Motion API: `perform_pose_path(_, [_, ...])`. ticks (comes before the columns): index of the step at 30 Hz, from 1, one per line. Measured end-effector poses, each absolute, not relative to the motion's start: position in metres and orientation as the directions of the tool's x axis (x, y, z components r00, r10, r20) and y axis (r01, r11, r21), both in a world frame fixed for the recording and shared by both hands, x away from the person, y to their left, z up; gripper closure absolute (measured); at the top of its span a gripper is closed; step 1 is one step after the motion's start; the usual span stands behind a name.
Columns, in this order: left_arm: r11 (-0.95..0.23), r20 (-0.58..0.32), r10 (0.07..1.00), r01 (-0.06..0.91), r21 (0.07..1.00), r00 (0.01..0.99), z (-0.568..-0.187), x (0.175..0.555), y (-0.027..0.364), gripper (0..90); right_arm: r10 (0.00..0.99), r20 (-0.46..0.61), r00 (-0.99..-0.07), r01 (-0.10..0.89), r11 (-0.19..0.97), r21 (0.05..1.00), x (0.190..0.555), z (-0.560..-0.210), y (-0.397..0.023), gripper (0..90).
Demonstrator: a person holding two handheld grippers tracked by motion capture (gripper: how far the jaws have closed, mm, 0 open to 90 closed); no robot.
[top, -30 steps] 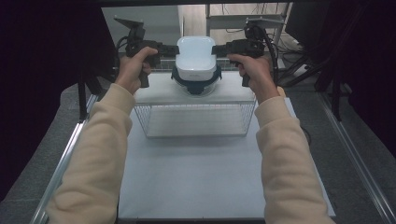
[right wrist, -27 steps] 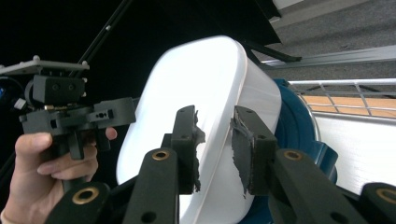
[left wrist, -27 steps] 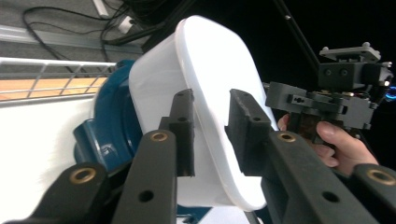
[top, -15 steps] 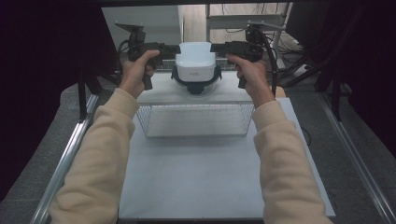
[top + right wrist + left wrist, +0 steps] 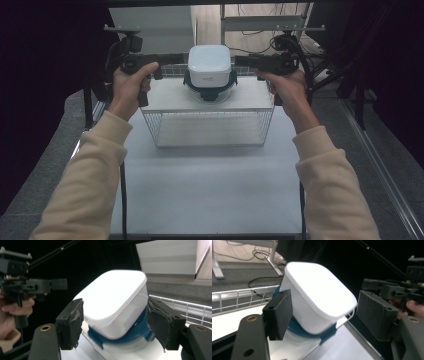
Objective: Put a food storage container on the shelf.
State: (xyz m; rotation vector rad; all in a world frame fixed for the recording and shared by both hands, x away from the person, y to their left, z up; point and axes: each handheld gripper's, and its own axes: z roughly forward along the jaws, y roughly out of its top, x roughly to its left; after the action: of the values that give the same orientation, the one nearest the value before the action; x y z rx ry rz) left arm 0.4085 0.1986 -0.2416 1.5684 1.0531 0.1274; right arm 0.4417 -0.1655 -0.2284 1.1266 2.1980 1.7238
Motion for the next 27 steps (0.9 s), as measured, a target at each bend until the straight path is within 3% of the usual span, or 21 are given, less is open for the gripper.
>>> perform_pose_path(14, [-0.073, -0.259, 0.716, 0.439, 0.896, 0.648, -0.289, 0.304, 0.202, 25.8, 0.613, 0.144, -0.777, 0.331, 0.204, 0.921, 0.347, -0.277, -0.207, 26.0])
perform_pose_path(20, [-0.097, -0.249, 0.736, 0.463, 0.881, 0.629, -0.344, 0.271, 0.205, 23.6, 0.633, 0.091, -0.769, 0.312, 0.248, 0.917, 0.308, -0.326, -0.225, 24.6])
perform_pose_path(22, [-0.162, -0.197, 0.772, 0.487, 0.859, 0.604, -0.375, 0.266, 0.200, 22.9, 0.643, 0.106, -0.758, 0.328, 0.236, 0.915, 0.299, -0.345, -0.231, 24.3])
perform_pose_path(27, [-0.153, -0.246, 0.786, 0.564, 0.811, 0.567, -0.433, 0.260, 0.200, 22.0, 0.677, 0.122, -0.726, 0.391, 0.260, 0.883, 0.287, -0.396, -0.241, 23.8])
